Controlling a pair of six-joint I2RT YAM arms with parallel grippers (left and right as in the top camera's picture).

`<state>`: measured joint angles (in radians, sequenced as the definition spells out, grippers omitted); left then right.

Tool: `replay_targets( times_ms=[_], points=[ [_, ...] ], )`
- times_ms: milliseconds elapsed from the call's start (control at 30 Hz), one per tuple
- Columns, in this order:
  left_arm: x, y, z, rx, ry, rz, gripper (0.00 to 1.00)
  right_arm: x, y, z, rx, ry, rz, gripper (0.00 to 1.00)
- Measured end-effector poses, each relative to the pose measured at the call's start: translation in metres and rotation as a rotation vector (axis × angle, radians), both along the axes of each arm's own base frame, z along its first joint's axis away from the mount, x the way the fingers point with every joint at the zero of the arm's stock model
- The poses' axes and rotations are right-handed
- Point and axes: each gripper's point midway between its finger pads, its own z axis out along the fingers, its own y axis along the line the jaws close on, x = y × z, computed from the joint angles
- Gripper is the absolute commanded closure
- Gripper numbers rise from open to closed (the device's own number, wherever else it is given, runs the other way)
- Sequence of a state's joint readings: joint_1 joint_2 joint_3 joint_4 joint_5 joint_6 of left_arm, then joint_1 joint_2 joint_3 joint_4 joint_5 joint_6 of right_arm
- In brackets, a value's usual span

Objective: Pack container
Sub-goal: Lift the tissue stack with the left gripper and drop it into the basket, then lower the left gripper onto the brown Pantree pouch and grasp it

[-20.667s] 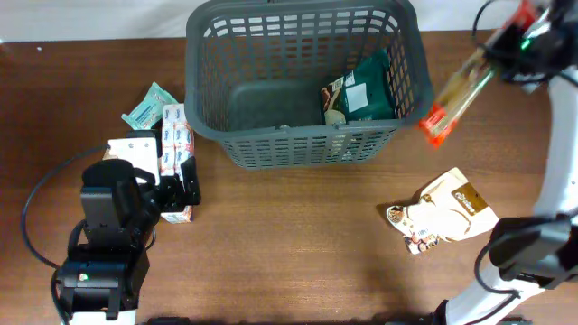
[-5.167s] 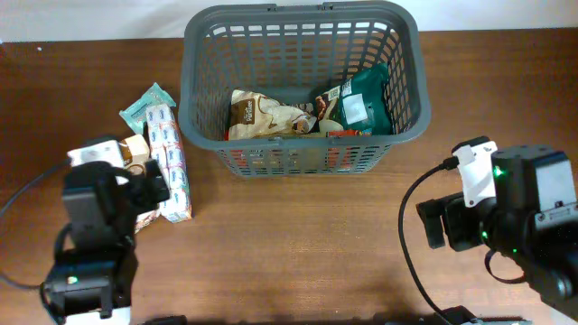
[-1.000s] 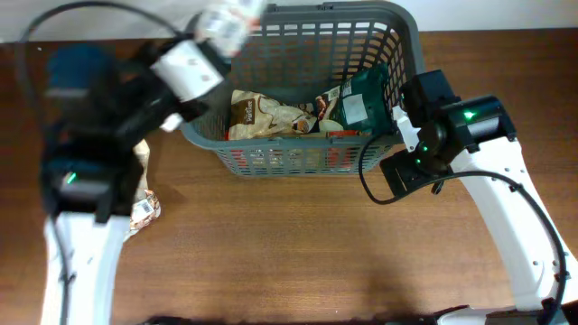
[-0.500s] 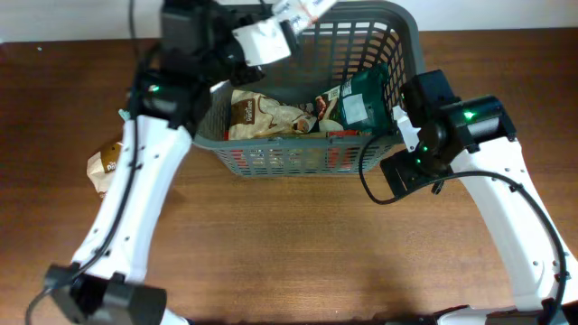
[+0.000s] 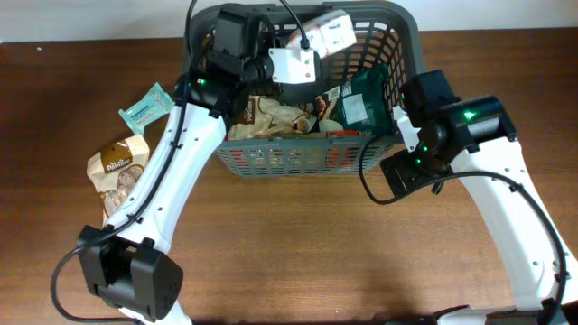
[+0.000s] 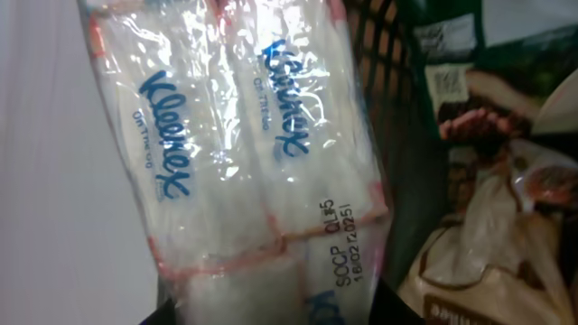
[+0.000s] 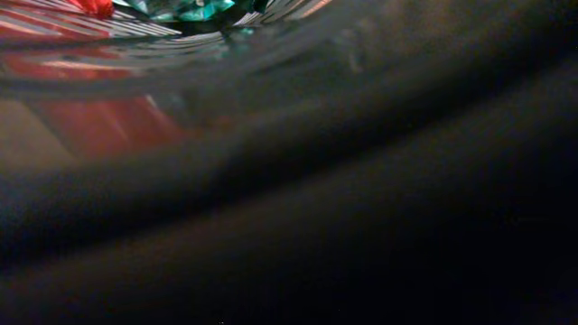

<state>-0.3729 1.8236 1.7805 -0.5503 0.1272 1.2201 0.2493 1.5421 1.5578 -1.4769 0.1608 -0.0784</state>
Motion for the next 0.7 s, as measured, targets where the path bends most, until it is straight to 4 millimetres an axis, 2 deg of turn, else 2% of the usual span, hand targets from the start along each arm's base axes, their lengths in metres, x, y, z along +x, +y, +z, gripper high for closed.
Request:
replay_targets(
  times_ms=[33,67,167,267,367,433,500,600,633,700],
  points=[
    [0.001,0.001,0.0,0.007,-0.003,0.006,0.47,0.0,0.0,0.0,0.0,0.0,0.0,0.01],
    [0.001,0.003,0.0,0.012,-0.006,0.01,0.01,0.0,0.0,0.0,0.0,0.0,0.0,0.01],
    [0.004,0.005,0.001,0.01,-0.012,0.03,0.01,0.0,0.0,0.0,0.0,0.0,0.0,0.01],
    [0.007,0.008,0.015,-0.072,0.001,0.11,0.01,0.0,0.0,0.0,0.0,0.0,0.0,0.01],
    [0.004,0.012,0.044,-0.183,0.011,0.194,0.01,0.0,0.0,0.0,0.0,0.0,0.0,0.01],
    [-0.006,0.019,0.069,-0.267,0.015,0.249,0.01,0.0,0.0,0.0,0.0,0.0,0.0,0.01],
    [-0.024,0.032,0.103,-0.375,0.009,0.31,0.01,0.0,0.0,0.0,0.0,0.0,0.0,0.01],
    [-0.058,0.07,0.157,-0.537,-0.032,0.436,0.01,0.0,0.0,0.0,0.0,0.0,0.0,0.01],
    [-0.072,0.093,0.178,-0.606,-0.06,0.514,0.01,0.0,0.0,0.0,0.0,0.0,0.0,0.01],
    [-0.1,0.14,0.206,-0.709,-0.117,0.675,0.01,0.0,0.0,0.0,-0.001,0.0,-0.001,0.01]
  ],
)
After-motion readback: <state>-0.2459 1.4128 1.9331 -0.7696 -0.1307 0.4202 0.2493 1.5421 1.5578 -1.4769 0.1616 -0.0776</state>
